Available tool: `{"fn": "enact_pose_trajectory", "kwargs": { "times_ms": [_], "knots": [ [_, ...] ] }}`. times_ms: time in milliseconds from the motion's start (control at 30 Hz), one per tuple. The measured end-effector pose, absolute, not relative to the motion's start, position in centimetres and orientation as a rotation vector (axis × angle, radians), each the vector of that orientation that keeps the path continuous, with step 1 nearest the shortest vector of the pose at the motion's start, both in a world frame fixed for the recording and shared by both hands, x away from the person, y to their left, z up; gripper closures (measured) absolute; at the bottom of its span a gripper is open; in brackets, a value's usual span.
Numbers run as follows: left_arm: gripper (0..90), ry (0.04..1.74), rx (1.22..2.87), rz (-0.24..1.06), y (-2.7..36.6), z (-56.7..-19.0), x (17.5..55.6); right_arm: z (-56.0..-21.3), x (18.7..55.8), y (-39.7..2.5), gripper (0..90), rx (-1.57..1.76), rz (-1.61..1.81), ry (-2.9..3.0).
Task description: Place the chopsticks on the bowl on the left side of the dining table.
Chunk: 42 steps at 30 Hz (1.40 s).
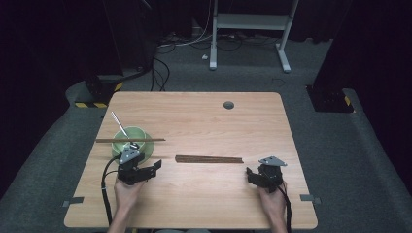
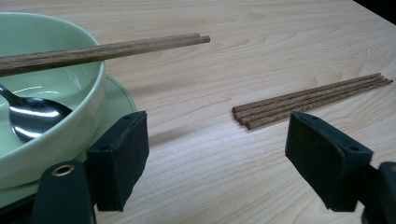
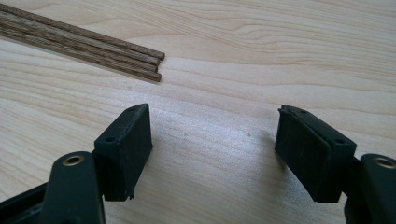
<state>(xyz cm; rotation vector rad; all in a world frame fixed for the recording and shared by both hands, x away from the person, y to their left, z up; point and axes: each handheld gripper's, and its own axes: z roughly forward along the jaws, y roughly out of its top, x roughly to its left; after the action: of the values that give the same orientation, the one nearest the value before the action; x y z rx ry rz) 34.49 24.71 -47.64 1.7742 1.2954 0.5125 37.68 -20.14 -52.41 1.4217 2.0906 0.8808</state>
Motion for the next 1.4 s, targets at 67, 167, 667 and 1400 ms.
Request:
{"fn": "enact_pose_trajectory", "kwargs": {
  "times_ms": [67, 167, 667, 1400],
  "knots": [
    [21.9, 1.297, 1.775, 0.51, 24.7, -47.7, 34.5, -52.4, 37.7, -20.1, 26.8, 1.422, 0.881, 2.091],
    [22.0, 1.302, 1.776, 0.505, 24.7, -47.8, 34.5, -52.4, 37.7, -20.1, 26.8, 1.421, 0.881, 2.091],
    [22.7, 1.306, 1.801, 0.493, 24.4, -48.5, 34.7, -52.4, 37.7, -20.1, 26.8, 1.422, 0.881, 2.091],
    [22.7, 1.321, 1.832, 0.486, 23.9, -49.3, 35.2, -52.4, 37.7, -20.1, 26.7, 1.421, 0.881, 2.091]
  ]
}}
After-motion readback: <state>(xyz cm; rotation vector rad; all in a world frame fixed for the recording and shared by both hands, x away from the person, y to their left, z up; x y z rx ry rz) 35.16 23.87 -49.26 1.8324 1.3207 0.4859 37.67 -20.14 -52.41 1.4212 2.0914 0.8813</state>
